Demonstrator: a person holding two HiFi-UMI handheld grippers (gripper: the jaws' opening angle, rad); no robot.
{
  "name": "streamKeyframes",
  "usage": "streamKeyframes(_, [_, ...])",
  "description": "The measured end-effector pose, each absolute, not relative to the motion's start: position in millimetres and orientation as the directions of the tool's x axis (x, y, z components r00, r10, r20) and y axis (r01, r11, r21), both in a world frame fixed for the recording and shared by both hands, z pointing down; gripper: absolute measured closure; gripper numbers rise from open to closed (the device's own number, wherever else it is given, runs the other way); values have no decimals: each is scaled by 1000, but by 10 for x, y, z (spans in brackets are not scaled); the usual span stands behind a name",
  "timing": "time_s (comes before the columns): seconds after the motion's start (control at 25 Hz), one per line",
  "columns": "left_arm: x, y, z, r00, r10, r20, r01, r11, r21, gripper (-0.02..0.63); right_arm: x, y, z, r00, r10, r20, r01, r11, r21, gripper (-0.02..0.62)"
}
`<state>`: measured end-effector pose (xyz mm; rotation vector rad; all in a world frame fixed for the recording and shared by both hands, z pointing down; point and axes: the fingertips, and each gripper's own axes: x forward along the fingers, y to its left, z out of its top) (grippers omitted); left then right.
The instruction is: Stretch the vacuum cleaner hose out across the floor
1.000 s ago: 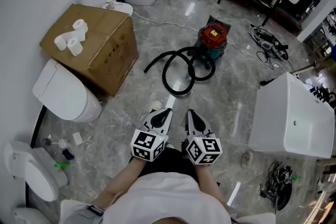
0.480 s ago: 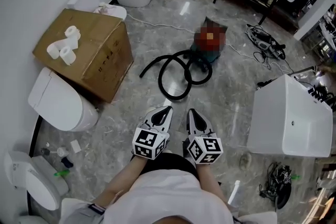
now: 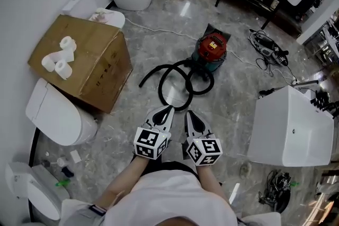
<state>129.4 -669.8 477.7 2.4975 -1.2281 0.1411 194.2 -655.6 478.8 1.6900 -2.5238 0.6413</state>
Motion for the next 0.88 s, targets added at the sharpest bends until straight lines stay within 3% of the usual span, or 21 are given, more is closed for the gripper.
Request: streamKeyframes(0.88, [569, -8648, 4738, 666, -710, 228, -743, -604, 289, 597, 1317, -8446, 4782, -345, -903, 255, -915, 263, -306, 578])
